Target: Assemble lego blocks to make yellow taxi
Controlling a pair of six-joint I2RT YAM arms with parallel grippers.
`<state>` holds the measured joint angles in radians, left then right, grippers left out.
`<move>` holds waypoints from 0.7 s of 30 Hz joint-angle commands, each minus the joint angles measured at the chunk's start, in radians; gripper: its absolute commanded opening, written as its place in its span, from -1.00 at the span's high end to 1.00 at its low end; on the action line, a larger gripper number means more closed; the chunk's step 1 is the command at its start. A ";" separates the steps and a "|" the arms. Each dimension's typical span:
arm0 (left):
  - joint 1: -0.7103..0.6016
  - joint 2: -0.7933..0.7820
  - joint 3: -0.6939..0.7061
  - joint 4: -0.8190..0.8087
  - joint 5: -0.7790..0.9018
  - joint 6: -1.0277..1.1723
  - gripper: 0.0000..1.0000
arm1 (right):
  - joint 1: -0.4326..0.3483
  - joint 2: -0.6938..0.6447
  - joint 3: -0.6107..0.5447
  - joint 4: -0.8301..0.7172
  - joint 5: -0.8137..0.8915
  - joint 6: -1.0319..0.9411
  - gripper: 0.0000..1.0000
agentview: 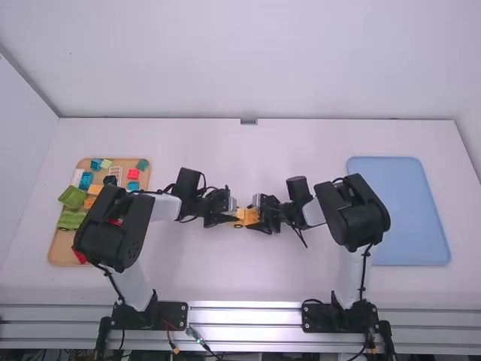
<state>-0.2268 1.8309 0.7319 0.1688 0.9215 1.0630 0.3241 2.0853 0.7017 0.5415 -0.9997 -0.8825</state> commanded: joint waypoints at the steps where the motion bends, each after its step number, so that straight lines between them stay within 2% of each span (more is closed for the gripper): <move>1: -0.010 0.023 -0.008 -0.008 0.031 0.000 0.85 | 0.003 0.017 -0.008 -0.002 -0.003 -0.005 -0.29; 8: -0.011 0.023 -0.017 -0.002 0.032 0.000 0.86 | 0.002 0.017 -0.008 0.005 -0.002 -0.005 -0.29; 21: -0.011 0.023 -0.071 0.142 0.031 -0.064 0.87 | 0.010 0.017 -0.008 0.001 -0.018 -0.006 -0.29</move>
<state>-0.2276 1.8431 0.6674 0.2985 0.9310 1.0397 0.3302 2.0853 0.7017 0.5465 -0.9993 -0.8837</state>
